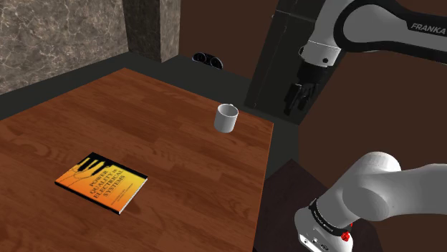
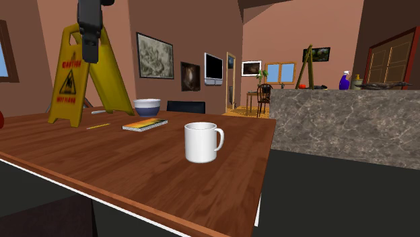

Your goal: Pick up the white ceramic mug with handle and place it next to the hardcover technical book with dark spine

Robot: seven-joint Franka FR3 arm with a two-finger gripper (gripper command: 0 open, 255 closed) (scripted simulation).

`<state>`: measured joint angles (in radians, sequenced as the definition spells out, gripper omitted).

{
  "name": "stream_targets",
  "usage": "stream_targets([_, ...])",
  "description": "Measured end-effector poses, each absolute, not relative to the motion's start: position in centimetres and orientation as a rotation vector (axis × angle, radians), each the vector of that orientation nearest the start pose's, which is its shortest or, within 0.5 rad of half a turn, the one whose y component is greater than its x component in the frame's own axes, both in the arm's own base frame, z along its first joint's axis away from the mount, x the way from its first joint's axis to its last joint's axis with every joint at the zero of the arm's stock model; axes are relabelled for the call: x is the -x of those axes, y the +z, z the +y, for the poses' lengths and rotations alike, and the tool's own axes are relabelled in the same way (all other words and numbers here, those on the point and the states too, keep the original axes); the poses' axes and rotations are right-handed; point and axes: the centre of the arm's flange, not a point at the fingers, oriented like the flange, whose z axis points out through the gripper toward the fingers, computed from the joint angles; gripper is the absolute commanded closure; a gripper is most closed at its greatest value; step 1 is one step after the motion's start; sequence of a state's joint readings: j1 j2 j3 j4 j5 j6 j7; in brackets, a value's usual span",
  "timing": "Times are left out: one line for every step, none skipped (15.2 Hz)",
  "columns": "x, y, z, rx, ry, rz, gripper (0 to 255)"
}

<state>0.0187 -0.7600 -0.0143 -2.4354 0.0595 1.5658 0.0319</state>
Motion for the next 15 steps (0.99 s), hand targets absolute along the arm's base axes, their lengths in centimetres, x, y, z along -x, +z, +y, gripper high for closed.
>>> stream_targets([-30.8, 54.5, 0.7, 3.07, 0.171, 0.04, 0])
stream_targets([-31.3, 54.2, 0.9, 3.071, 0.17, 0.04, 0])
stream_targets([-32.0, 53.7, 1.1, 3.074, 0.169, 0.039, 0])
stream_targets([-33.0, 53.3, 1.4, 3.077, 0.166, 0.039, 0])
stream_targets([-34.1, 52.6, 1.8, 3.08, 0.164, 0.039, 0])
stream_targets([-34.9, 51.9, 2.0, 3.084, 0.161, 0.039, 0])
stream_targets([-36.1, 51.4, 2.5, 3.087, 0.158, 0.038, 0])
stream_targets([-36.9, 50.6, 2.8, 3.091, 0.155, 0.038, 0])
stream_targets([-38.2, 50.0, 3.3, 3.094, 0.152, 0.038, 0])
stream_targets([-39.2, 49.3, 3.6, 3.098, 0.15, 0.037, 0])
stream_targets([-40.3, 48.7, 3.7, 3.101, 0.147, 0.037, 0])
stream_targets([-41.4, 48.1, 4.1, 3.105, 0.143, 0.036, 0])
stream_targets([-42.4, 47.4, 4.2, 3.109, 0.141, 0.036, 0])
stream_targets([-43.5, 46.7, 4.6, 3.112, 0.137, 0.036, 0])
stream_targets([-44.6, 45.9, 5.1, 3.115, 0.134, 0.036, 0])
